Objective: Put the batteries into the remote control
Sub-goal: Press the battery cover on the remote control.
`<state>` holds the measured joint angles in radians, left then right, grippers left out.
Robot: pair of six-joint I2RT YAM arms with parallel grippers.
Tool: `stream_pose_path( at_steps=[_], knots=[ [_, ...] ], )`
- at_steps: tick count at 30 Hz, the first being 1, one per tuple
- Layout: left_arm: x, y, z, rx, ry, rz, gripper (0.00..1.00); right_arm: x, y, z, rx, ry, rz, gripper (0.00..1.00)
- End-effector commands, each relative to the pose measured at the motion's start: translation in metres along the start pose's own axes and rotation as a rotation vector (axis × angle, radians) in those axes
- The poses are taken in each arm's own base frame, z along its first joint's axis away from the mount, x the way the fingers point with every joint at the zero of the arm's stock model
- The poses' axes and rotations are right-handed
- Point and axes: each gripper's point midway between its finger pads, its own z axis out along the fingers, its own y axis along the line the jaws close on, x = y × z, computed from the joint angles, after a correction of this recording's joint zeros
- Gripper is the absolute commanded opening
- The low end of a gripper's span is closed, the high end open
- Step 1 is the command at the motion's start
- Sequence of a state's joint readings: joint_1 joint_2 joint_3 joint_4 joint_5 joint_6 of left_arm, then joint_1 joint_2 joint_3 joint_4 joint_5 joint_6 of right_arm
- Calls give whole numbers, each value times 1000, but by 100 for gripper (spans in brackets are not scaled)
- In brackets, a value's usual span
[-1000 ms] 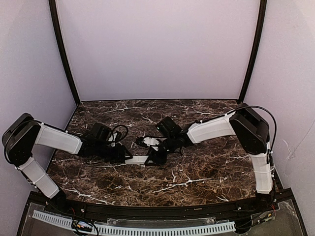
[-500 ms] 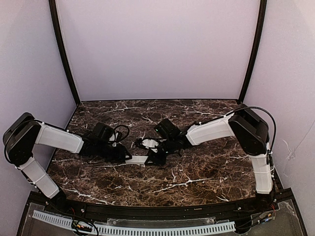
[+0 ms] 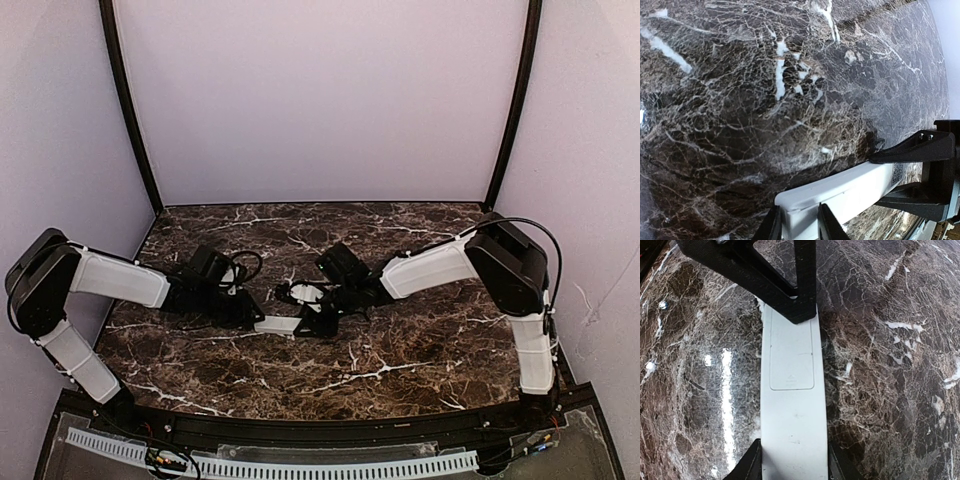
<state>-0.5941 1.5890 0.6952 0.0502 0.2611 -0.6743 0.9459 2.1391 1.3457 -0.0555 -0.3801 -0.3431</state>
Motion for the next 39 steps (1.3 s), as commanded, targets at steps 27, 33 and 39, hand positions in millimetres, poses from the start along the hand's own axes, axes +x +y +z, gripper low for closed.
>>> stream_pose_path(
  at_steps=[27,33,39],
  knots=[
    [33,37,10,-120,104,-83,39,32,11,8,7,80,36,25],
    [38,46,10,-126,110,-120,31,34,11,7,14,83,34,18],
    [42,51,10,-135,119,-123,28,35,11,6,17,86,33,15]
  ],
)
